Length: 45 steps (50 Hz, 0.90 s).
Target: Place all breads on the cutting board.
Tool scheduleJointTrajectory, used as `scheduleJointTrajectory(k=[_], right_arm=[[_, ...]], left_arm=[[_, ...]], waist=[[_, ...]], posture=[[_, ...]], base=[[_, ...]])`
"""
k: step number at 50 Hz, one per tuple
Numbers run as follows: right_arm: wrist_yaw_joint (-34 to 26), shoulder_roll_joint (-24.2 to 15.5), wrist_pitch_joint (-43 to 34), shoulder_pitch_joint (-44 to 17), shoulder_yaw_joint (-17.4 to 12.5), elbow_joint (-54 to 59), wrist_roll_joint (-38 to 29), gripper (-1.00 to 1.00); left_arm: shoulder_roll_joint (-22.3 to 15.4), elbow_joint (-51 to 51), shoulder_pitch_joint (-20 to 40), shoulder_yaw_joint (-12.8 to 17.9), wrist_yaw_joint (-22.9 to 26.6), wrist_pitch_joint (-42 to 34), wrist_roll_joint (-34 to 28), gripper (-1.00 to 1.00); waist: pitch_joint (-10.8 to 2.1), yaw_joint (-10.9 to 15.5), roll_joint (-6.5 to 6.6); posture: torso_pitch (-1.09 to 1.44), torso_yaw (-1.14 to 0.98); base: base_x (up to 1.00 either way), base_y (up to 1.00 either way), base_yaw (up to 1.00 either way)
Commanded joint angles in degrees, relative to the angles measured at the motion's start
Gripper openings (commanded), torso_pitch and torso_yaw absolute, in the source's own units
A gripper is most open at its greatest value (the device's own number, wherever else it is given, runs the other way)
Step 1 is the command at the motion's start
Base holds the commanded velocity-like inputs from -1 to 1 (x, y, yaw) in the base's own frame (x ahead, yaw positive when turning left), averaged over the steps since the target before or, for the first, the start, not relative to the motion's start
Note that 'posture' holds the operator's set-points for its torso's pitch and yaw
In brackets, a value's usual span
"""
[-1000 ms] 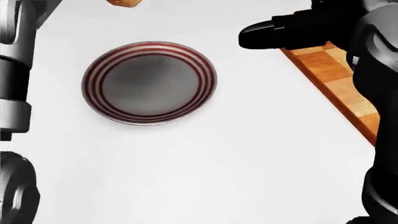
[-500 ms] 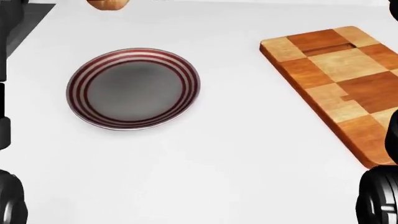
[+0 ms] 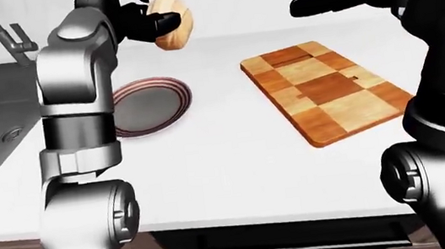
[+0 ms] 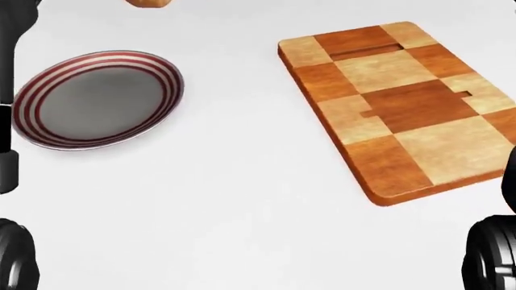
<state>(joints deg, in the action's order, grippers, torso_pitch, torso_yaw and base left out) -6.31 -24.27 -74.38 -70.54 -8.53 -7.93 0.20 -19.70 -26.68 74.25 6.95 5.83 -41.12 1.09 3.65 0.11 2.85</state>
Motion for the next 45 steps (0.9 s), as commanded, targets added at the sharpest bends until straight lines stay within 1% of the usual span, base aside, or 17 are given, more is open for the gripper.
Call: scheduleJointTrajectory(k=[1,2,5,8,9,13,16,19,24,29,35,36,37,38,40,44,45], right_arm=[[-0.14,-0.68,1.07,-1.87,-0.21,-1.0,-0.23,1.0],[-0.2,-0.77,0.98,-2.04,-0.33,-1.0,-0.29,1.0],[-0.27,-0.76,1.0,-2.34,-0.43,-0.97,-0.44,1.0],[-0.34,-0.67,1.04,-2.07,-0.28,-1.04,-0.63,1.0],[-0.37,-0.59,0.96,-2.0,-0.33,-1.11,-0.64,1.0],[-0.51,-0.65,0.74,-2.31,-0.28,-1.0,-0.8,1.0],[-0.6,-0.73,1.02,-2.76,-0.3,-0.63,-0.92,1.0],[-0.6,-0.61,1.28,-2.94,-0.29,-0.24,-1.0,1.0],[-0.78,-0.71,1.4,-3.34,-0.26,0.14,-1.14,1.0],[-0.97,-0.87,1.54,-3.46,-0.25,0.1,-1.3,1.0],[-1.15,-0.81,1.01,-3.31,-0.12,-0.06,-1.46,1.0],[-1.15,-0.83,0.98,-3.3,-0.28,-0.03,-1.49,1.0],[-1.18,-0.86,0.86,-3.35,-0.19,-0.16,-1.53,1.0],[-1.17,-0.83,1.14,-3.17,-0.4,-0.15,-1.53,1.0],[-1.17,-0.86,1.14,-3.46,-0.46,-0.01,-1.52,1.0],[-1.14,-0.78,1.85,-3.66,-0.3,0.57,-1.62,1.0],[-1.09,-0.71,1.6,-3.77,-0.33,0.52,-1.63,1.0]], left_arm=[[-0.56,1.19,1.67,0.47,-0.18,0.98,-0.01,-1.0],[-0.58,1.18,1.7,0.48,-0.19,0.95,0.0,-1.0],[-0.52,1.06,1.75,0.55,-0.33,1.08,0.09,-1.0],[-0.54,0.83,1.8,0.53,-0.37,1.25,0.15,-1.0],[-0.61,0.91,1.83,0.54,-0.37,1.11,0.17,-1.0],[-0.68,1.03,1.95,0.53,-0.39,0.9,0.2,-1.0],[-0.63,0.58,2.26,0.53,-0.41,1.12,0.26,-1.0],[-0.67,0.53,2.26,0.52,-0.36,1.24,0.32,-1.0],[-0.73,0.67,2.19,0.55,-0.38,1.15,0.38,-1.0],[-0.37,0.52,2.23,0.42,-0.5,1.33,0.48,-1.0],[-0.05,1.3,1.9,0.28,-0.46,0.86,0.58,-1.0],[0.0,1.33,1.82,0.29,-0.51,0.9,0.58,-1.0],[0.05,1.29,1.81,0.29,-0.5,1.03,0.61,-1.0],[0.09,1.29,1.88,0.33,-0.55,1.0,0.65,-1.0],[0.12,1.11,1.82,0.32,-0.58,1.23,0.66,-1.0],[0.11,0.91,1.71,0.33,-0.59,1.47,0.71,-1.0],[0.07,0.91,1.73,0.35,-0.58,1.42,0.73,-1.0]], waist=[[-2.07,0.12,0.52],[-2.52,-0.79,1.97],[-2.36,-0.63,1.94],[-0.55,-0.22,-1.74],[-1.36,0.12,-2.99],[-3.38,-0.08,-0.74],[-2.09,0.07,-0.61],[-1.14,0.63,-8.94],[-0.58,0.05,-1.73],[-0.25,0.42,-3.86],[-0.69,0.25,-3.61],[-0.67,-0.01,0.82],[-0.54,-0.31,3.06],[-0.88,0.15,0.09],[-2.85,-0.14,0.95],[-1.21,0.59,-8.01],[-0.13,0.58,-5.71]], posture=[[0.0,0.0],[0.0,0.0],[0.0,0.0],[0.0,0.0],[0.0,0.0],[0.0,0.0],[0.0,0.0],[0.0,0.0],[0.0,0.0],[0.0,0.0],[0.0,0.0],[0.0,0.0],[0.0,0.0],[0.0,0.0],[0.0,0.0],[0.0,0.0],[0.0,0.0]], base=[[0.0,-0.89,0.0],[0.0,-0.9,0.0],[0.0,-0.35,0.0],[0.0,0.0,0.0],[0.0,-0.37,0.0],[0.0,-0.71,0.0],[0.0,-0.46,0.0],[0.0,0.0,0.0],[0.0,-0.48,0.0],[0.0,0.0,0.0],[0.0,-0.17,0.0],[0.0,-1.0,0.0],[0.0,-1.0,0.0],[0.0,-1.0,0.0],[0.0,-0.59,0.0],[0.0,0.0,0.0],[0.0,0.0,0.0]])
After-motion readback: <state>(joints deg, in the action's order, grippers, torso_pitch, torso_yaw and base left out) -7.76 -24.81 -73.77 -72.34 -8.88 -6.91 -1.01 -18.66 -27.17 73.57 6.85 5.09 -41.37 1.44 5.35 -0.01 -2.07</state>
